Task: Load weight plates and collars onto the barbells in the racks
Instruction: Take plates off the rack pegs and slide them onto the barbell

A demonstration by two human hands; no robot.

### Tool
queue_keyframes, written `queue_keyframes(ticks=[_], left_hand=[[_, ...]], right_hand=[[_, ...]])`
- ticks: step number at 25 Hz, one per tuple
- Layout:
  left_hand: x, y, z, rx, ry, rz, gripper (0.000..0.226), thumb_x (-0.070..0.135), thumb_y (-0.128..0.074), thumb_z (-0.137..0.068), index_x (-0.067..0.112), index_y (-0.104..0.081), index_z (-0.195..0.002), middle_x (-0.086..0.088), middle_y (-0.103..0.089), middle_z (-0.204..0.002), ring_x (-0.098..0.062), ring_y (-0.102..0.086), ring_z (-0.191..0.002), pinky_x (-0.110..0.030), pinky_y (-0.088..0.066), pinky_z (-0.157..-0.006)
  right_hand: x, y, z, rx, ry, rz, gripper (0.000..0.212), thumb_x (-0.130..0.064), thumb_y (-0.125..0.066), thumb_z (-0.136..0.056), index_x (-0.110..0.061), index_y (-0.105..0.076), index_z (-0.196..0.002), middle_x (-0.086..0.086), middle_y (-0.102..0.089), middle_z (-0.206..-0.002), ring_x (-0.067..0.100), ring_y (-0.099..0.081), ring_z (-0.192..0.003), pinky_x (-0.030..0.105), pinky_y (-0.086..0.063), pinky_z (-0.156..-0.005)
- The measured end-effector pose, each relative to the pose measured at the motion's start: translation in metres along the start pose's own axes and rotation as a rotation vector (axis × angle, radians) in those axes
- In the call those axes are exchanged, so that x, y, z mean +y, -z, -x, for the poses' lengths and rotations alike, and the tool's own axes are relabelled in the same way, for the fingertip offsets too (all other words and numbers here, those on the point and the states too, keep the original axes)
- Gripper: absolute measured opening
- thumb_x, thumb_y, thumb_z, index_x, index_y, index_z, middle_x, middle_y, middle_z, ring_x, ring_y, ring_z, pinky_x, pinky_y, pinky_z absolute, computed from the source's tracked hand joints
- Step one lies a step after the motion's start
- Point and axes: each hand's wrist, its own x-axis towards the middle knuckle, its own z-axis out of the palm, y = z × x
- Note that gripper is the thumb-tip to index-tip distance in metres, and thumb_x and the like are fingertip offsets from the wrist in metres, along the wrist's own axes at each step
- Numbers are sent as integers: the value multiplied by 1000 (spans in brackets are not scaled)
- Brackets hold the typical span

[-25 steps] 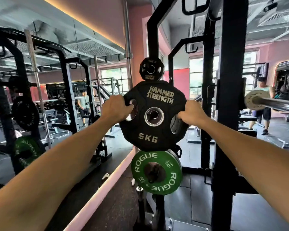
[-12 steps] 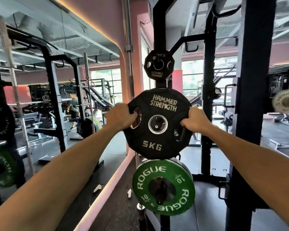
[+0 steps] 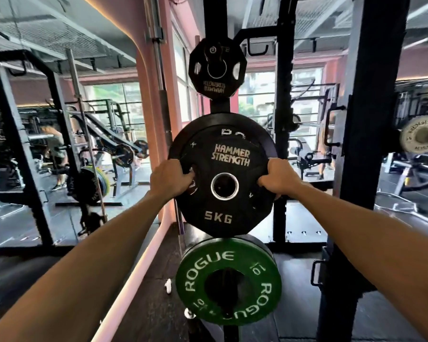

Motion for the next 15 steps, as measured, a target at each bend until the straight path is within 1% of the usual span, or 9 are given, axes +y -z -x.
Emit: queue_keyframes(ticks=[2, 3, 5, 7, 8, 10, 12, 15], left_hand=[[-10, -18, -20, -23, 0, -3, 48, 47, -57, -89, 1, -67, -96, -21, -66, -96, -42, -63, -94, -35, -40, -68], [-14, -26, -28, -39, 8, 9, 47, 47, -58, -89, 1, -66, -96, -19, -65, -94, -41, -63, -93, -35, -40, -69], [-25, -47, -46, -67, 14, 46, 44, 46, -59, -88, 3, -64, -92, -16, -64, -91, -39, -63, -91, -33, -40, -67], [-35, -74, -59, -93, 9, 77, 41, 47, -59, -87, 6, -62, -85, -16, -67, -91, -39, -64, -89, -32, -39, -66], [-38, -86, -63, -96, 12, 90, 40, 47, -59, -87, 7, -60, -84, -17, -67, -91, -39, -64, -89, -33, -40, -65], [-42, -103, -72, -65, 11, 109, 41, 46, -58, -88, 6, -59, -91, -19, -67, -94, -41, -64, -90, -36, -44, -68], [-43, -114, -79, -44, 3, 118, 43, 46, -55, -91, 4, -55, -105, -20, -66, -100, -43, -63, -95, -40, -46, -73], [-45, -136, -96, -57, -1, 135, 45, 44, -50, -96, 5, -39, -117, -21, -65, -104, -44, -63, -97, -39, -39, -71]], right_hand=[[1, -18, -20, -12, -36, 10, 27, -16, -64, -68, -15, -39, -57, 3, -48, -61, 31, -60, -71, 30, -42, -54], [1, -26, -28, -18, -51, 8, 26, -17, -62, -68, -15, -39, -57, 5, -49, -64, 32, -60, -72, 31, -44, -56], [6, -46, -47, -22, -74, 18, 21, -18, -60, -69, -14, -41, -61, 9, -55, -74, 34, -63, -78, 33, -47, -62], [12, -63, -64, -18, -87, 65, 16, -18, -60, -71, -12, -45, -70, 12, -58, -84, 35, -64, -88, 33, -47, -68], [15, -70, -70, -15, -89, 83, 16, -18, -60, -73, -13, -45, -72, 12, -58, -86, 35, -63, -91, 33, -47, -69], [21, -80, -82, 4, -96, 93, 22, -16, -61, -73, -15, -40, -69, 8, -53, -82, 36, -62, -92, 33, -43, -68], [25, -87, -93, 37, -108, 93, 20, -16, -61, -74, -14, -41, -76, 8, -53, -84, 37, -62, -94, 33, -41, -68], [27, -94, -115, 36, -115, 130, 26, -19, -60, -82, -14, -38, -94, 16, -61, -104, 38, -61, -100, 37, -42, -73]])
